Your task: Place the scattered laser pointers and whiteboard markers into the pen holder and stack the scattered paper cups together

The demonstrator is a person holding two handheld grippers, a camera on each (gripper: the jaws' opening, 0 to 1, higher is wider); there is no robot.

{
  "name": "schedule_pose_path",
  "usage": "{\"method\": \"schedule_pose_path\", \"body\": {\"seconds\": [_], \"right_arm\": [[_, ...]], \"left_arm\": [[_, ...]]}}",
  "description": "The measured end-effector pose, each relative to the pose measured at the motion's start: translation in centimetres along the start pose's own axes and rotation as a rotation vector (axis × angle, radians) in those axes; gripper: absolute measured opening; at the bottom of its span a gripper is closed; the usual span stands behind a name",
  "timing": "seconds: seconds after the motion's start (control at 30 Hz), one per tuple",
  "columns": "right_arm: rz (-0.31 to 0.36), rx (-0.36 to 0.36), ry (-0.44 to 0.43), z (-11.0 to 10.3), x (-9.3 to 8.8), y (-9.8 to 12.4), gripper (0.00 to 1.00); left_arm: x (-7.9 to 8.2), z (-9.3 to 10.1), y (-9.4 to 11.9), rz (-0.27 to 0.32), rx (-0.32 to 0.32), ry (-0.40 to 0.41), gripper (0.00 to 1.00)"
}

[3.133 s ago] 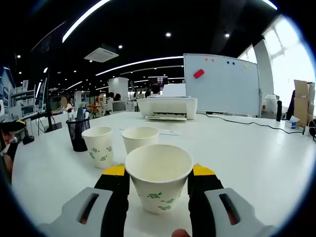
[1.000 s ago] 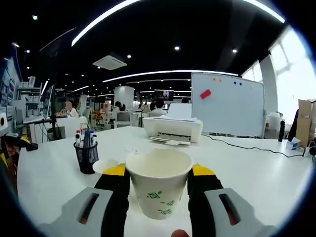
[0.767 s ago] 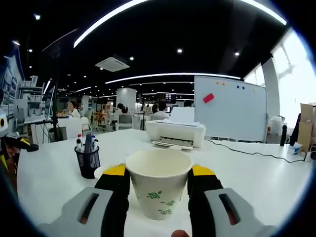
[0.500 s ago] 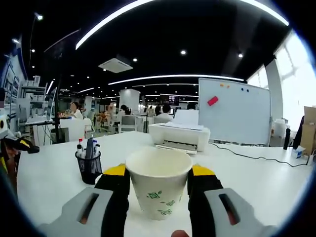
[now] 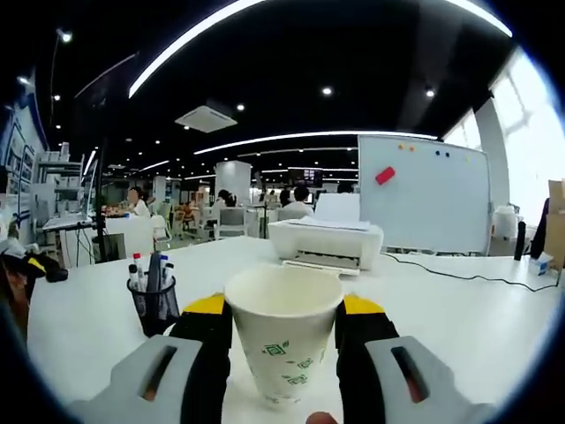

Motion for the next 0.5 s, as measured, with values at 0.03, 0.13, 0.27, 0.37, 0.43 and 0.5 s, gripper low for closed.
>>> {"method": "schedule_pose_path", "body": {"seconds": [0.03, 0.13, 0.27, 0.37, 0.43, 0.5], "right_arm": [[0.000, 0.000, -0.003, 0.0, 0.0, -0.2, 0.42], [-0.008, -0.012, -0.055, 0.2, -0.4, -0.7, 0.42], [0.000, -0.008, -0.099, 0.5, -1.0, -1.4, 0.42], [-0.014, -0.008, -0.134, 0.9, -2.0, -1.9, 0.42], [-0.016, -0.013, -0.138, 0.8, -2.3, -1.8, 0.42], [-0.011, -0.018, -0.145, 1.0, -2.5, -1.8, 0.42]], "left_arm": [[-0.1, 0.0, 0.0, -0.002, 0.000, 0.001, 0.88], [0.0, 0.0, 0.0, -0.002, -0.001, 0.000, 0.88], [0.0, 0.1, 0.1, -0.001, -0.003, 0.000, 0.88], [0.1, 0.1, 0.3, -0.001, -0.003, -0.004, 0.88], [0.1, 0.0, 0.5, -0.001, 0.000, -0.003, 0.88], [0.0, -0.2, 0.6, -0.006, 0.005, -0.005, 0.88]]}}
Point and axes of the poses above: the point that each gripper's makers call its tool centre point, and the gripper's own axes: y roughly backward along the fingers, z roughly to its right, x roughly out of its top, the point moved 1 cm from there along y, roughly backward along the fingers, and after that the axes turned 10 degrees about z, right-handed, at the moved point
